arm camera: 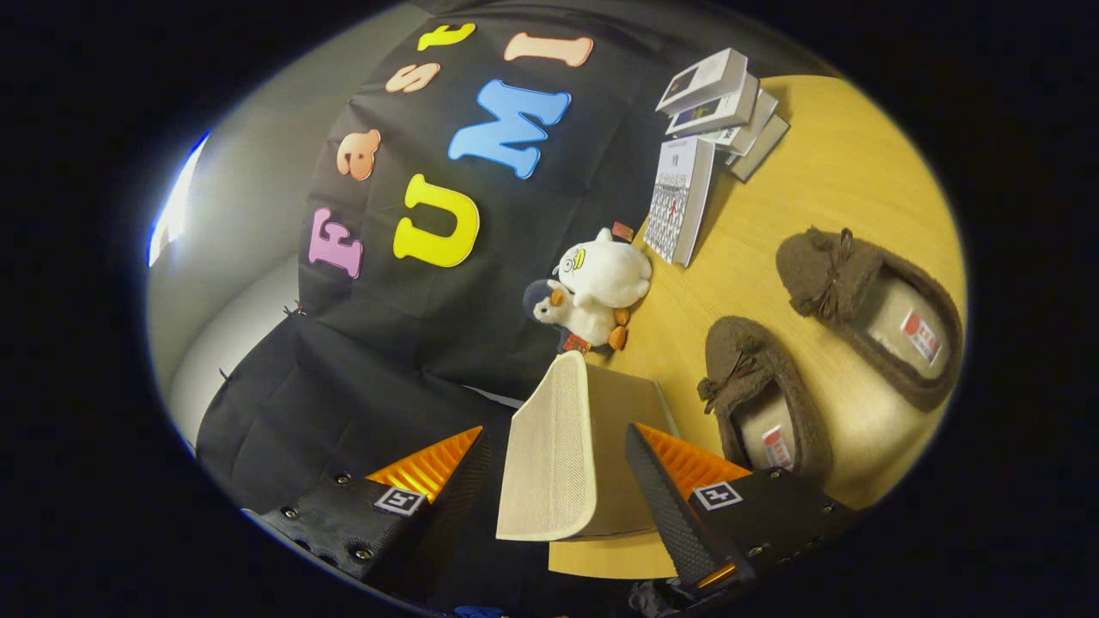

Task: Open the storage box then place both shoes into the box .Put the left shoe in first, then the right shoe, with the right side of both shoes facing outward in a uniform manner.

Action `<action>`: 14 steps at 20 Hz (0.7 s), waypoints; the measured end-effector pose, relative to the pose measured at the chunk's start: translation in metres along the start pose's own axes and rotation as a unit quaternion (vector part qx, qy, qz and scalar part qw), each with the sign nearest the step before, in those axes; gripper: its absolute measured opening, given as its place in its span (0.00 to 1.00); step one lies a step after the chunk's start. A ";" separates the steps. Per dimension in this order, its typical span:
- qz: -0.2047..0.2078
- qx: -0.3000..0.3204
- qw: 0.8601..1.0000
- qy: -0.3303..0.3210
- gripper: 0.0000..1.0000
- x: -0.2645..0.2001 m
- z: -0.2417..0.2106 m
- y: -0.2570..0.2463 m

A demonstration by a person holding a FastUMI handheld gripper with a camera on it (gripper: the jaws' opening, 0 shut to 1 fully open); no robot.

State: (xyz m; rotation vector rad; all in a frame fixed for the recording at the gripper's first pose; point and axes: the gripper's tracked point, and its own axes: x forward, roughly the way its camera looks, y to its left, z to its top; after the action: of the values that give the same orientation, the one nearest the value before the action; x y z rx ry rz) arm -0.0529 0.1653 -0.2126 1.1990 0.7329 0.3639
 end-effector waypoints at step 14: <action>-0.005 0.071 0.993 0.094 0.95 0.030 -0.059 -0.021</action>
State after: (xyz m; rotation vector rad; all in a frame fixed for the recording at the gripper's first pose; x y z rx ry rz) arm -0.0744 0.2184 -0.2517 1.3063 0.9396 0.4252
